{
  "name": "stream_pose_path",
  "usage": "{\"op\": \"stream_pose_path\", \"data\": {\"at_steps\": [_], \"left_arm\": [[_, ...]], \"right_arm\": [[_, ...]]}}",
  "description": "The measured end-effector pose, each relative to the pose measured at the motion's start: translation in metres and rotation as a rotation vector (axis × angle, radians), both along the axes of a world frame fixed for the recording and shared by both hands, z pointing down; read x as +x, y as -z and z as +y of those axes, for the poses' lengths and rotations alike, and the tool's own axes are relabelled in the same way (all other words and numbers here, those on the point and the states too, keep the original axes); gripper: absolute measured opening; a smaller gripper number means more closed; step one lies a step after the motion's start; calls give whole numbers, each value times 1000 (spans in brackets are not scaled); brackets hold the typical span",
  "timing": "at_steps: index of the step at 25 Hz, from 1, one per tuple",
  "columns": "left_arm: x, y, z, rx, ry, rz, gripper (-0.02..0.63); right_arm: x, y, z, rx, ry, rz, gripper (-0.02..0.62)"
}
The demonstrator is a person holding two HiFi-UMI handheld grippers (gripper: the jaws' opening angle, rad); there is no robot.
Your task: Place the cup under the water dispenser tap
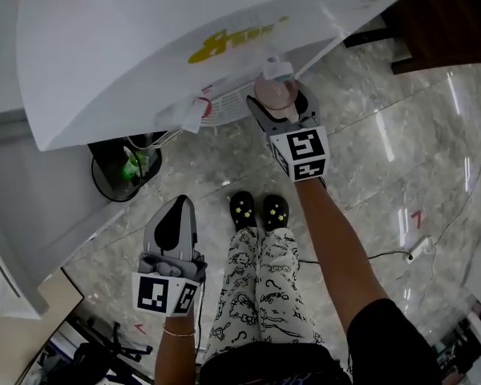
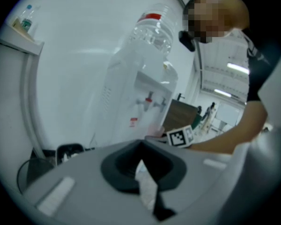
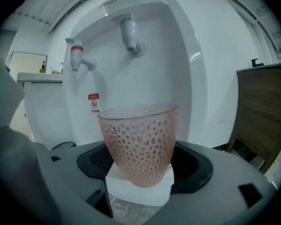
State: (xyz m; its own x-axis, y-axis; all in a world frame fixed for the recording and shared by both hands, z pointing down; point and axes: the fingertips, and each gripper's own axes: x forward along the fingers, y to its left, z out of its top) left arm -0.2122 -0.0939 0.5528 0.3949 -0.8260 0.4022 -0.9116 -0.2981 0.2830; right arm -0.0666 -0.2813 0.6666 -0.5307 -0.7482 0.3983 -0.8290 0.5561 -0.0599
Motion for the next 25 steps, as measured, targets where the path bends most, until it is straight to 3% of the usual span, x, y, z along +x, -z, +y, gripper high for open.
{"op": "stream_pose_path", "data": {"at_steps": [8,15,22,25], "left_arm": [[5,3,2,-15,-44,26,-8],[9,1,5,-35,-22,75,-8],[11,5,7,-35,3,90,-8],[10,15,6,-8,15,83,-8]], "right_arm": [[-6,-11,-12,-37,-24,-13,337],[-6,-12,-11,-56,-26,-31,337],[-1,-35,3,-162,-24,4,337],[14,-28,26,-215,-96,-45,337]]}}
